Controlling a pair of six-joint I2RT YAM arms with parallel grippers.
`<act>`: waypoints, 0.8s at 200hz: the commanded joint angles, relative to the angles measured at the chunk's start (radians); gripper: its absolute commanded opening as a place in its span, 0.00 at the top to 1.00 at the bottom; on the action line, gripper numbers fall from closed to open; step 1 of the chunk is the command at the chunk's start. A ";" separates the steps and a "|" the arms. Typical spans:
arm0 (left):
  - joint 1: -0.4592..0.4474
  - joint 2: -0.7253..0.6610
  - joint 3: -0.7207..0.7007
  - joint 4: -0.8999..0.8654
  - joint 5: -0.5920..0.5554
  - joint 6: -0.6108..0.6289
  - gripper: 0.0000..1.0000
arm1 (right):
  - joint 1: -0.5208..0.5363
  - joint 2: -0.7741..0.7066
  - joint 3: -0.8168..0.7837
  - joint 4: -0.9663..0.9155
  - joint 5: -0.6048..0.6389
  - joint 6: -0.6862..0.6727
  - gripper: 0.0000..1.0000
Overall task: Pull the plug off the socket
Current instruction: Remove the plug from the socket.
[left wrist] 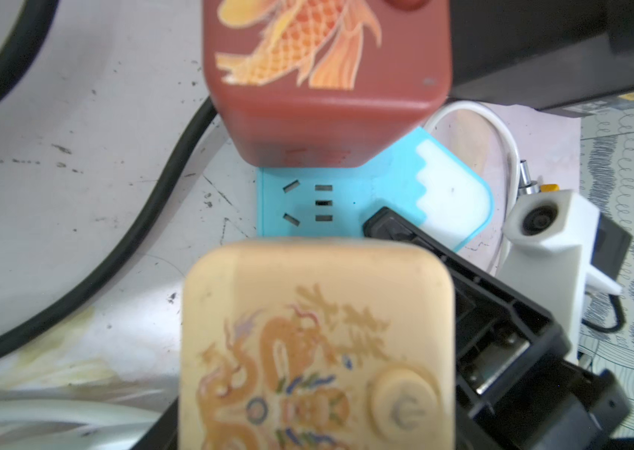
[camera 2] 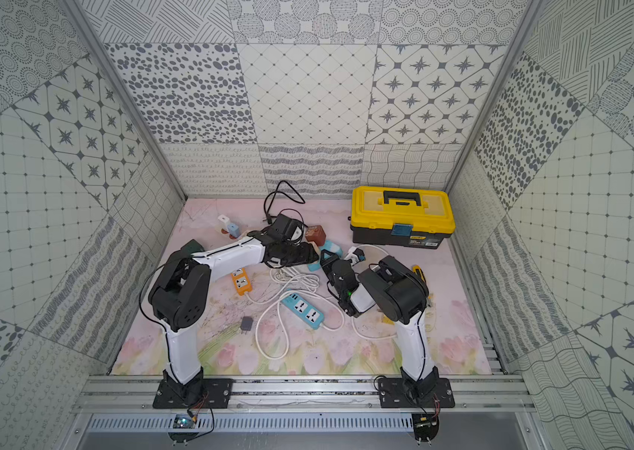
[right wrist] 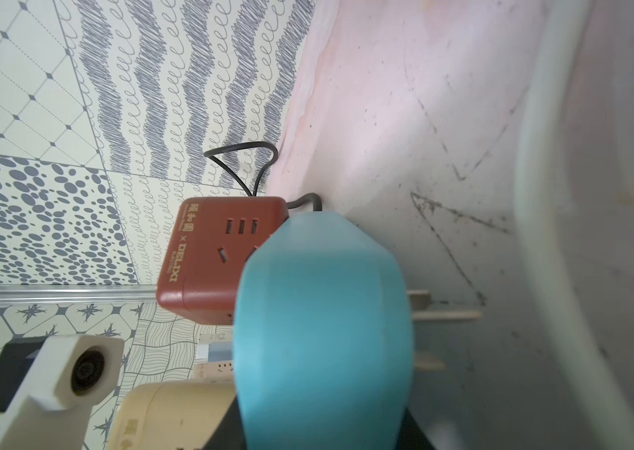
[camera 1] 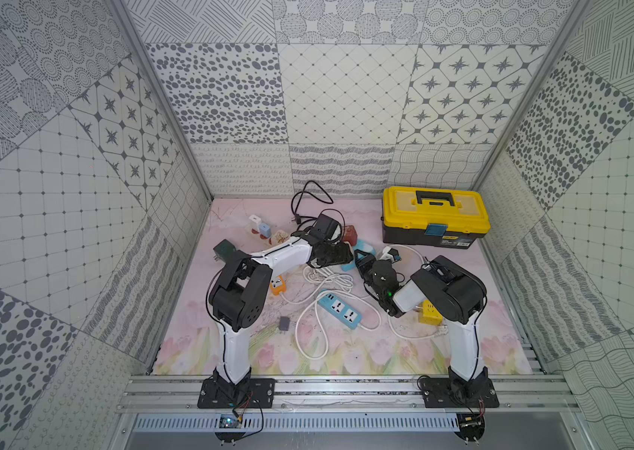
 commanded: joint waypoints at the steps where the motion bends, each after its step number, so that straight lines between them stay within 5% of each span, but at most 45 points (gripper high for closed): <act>1: 0.044 -0.035 -0.049 0.176 0.192 -0.121 1.00 | -0.018 0.057 -0.043 -0.214 0.068 -0.005 1.00; 14: 0.075 -0.045 -0.091 0.253 0.238 -0.186 1.00 | -0.017 0.055 -0.042 -0.221 0.074 -0.011 1.00; 38: 0.009 -0.044 0.062 -0.034 0.008 0.039 1.00 | -0.017 0.040 -0.044 -0.272 0.091 -0.015 1.00; 54: -0.011 -0.057 0.082 -0.059 -0.026 0.075 1.00 | -0.018 0.039 -0.044 -0.284 0.094 -0.016 1.00; 75: 0.008 -0.077 0.052 0.002 0.090 0.013 1.00 | -0.017 0.040 -0.039 -0.294 0.097 -0.021 1.00; 91: 0.062 -0.080 -0.048 0.237 0.330 -0.200 1.00 | -0.017 0.032 -0.035 -0.314 0.104 -0.031 1.00; 101: 0.071 -0.077 -0.079 0.321 0.379 -0.280 1.00 | -0.018 0.028 -0.036 -0.319 0.106 -0.033 1.00; 110: 0.052 -0.082 -0.045 0.226 0.322 -0.211 1.00 | -0.017 0.026 -0.036 -0.323 0.108 -0.034 1.00; 133: -0.043 -0.067 0.121 -0.124 -0.031 0.086 1.00 | -0.019 0.025 -0.031 -0.338 0.108 -0.029 1.00; 160: -0.007 -0.085 0.078 -0.053 0.095 0.009 1.00 | -0.018 0.008 -0.022 -0.383 0.118 -0.036 1.00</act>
